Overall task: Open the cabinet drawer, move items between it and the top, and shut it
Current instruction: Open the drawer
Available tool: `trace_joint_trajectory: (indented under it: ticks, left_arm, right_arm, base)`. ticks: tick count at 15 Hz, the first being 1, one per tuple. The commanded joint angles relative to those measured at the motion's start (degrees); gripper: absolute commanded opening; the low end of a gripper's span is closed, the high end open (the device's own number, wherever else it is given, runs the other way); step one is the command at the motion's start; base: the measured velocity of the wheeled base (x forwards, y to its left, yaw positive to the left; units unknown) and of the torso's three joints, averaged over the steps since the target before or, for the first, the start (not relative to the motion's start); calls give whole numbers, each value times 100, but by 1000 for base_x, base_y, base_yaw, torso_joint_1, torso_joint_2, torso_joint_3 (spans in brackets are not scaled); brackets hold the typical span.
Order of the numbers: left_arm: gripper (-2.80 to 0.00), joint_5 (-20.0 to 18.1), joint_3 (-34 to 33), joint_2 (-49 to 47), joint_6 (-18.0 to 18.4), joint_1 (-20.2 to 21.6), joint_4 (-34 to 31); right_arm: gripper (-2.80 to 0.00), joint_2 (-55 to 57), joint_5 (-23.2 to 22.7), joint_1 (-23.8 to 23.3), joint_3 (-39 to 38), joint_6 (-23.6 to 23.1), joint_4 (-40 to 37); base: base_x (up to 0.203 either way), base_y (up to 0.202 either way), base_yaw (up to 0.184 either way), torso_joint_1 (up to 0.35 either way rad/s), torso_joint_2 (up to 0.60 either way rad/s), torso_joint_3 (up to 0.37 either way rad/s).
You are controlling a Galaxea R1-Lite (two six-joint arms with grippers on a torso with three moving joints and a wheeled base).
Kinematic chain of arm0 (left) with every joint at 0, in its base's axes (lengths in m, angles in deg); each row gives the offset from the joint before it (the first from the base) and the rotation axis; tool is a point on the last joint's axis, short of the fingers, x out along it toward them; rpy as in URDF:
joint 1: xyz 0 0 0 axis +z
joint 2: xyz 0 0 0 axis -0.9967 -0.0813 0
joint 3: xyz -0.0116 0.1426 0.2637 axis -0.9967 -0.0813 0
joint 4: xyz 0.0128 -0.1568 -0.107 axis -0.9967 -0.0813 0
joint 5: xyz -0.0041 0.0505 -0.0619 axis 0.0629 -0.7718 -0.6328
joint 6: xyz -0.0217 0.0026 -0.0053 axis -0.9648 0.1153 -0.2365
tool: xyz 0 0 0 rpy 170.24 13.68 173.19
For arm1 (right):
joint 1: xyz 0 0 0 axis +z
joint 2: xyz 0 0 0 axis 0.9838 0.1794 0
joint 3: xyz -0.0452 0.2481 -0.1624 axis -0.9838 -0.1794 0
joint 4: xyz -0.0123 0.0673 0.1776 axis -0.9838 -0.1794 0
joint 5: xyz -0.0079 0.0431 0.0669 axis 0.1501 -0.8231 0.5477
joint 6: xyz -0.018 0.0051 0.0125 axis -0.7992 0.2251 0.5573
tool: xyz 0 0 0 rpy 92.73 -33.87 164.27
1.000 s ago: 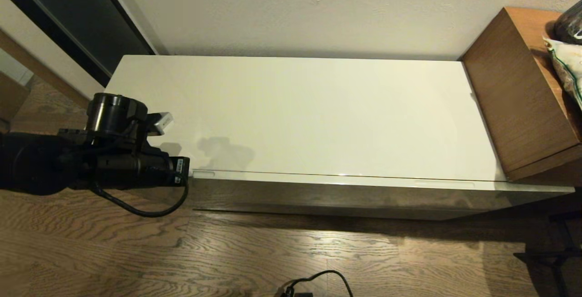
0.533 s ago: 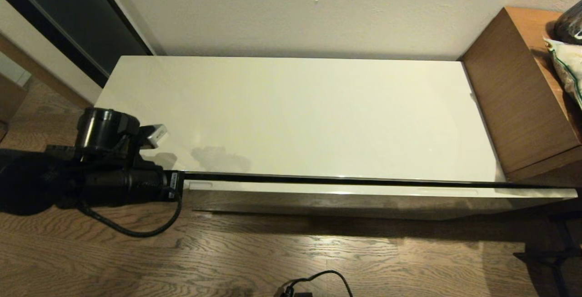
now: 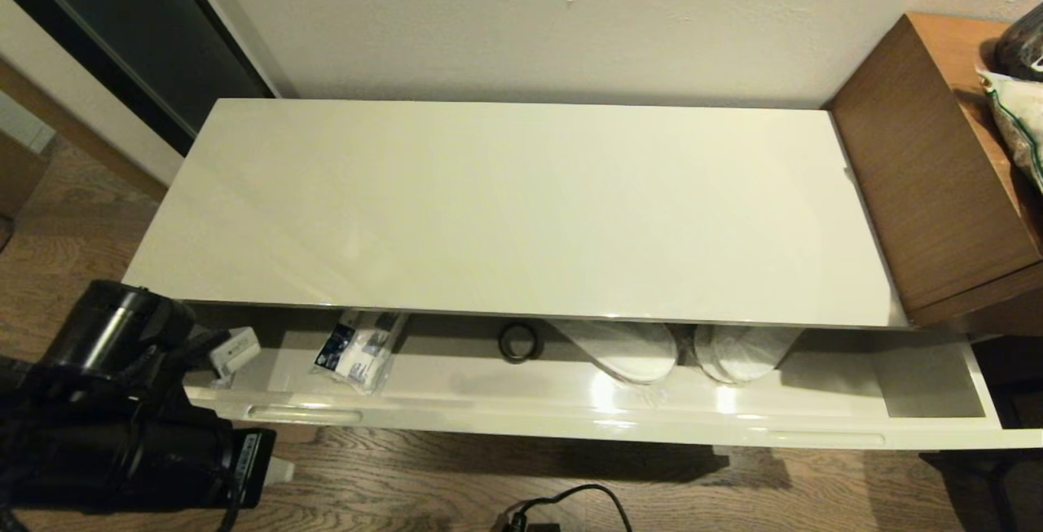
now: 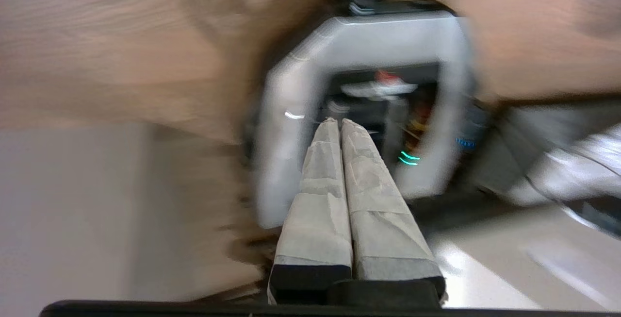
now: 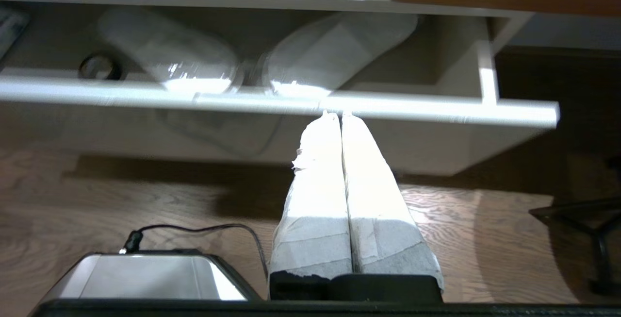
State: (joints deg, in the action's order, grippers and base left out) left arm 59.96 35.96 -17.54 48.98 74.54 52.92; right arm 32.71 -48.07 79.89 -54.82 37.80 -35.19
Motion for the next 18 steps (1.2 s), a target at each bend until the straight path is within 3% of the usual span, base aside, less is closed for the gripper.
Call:
trace_joint_trajectory:
  ticks: [1, 5, 10, 13, 16, 18]
  left_arm:
    - [-280, -255, 21, 717, -306, -15, -124]
    - [-280, -258, -16, 488, -510, -15, 42]
    - [-280, -125, -181, -774, -840, -6, 1538]
    - [-280, -5, -361, -1050, -830, -12, 1959]
    - [-280, -47, -691, -721, -778, -69, 1733]
    - [-280, -88, -782, -266, -747, -78, 957]
  right_arm:
    - [-280, 7, 2, 4, -1, -5, 2]
    - [-280, 7, 2, 4, -1, -5, 2]
    - [-280, 7, 2, 4, -1, -5, 2]
    - [-280, 7, 2, 4, -1, -5, 2]
    - [-280, 6, 2, 4, -1, -5, 2]
    - [-280, 7, 2, 4, -1, -5, 2]
  base:
    - [0, 0, 0, 0, 0, 0]
    - [0, 0, 0, 0, 0, 0]
    - [0, 0, 0, 0, 0, 0]
    - [0, 0, 0, 0, 0, 0]
    - [0, 0, 0, 0, 0, 0]
    - [0, 0, 0, 0, 0, 0]
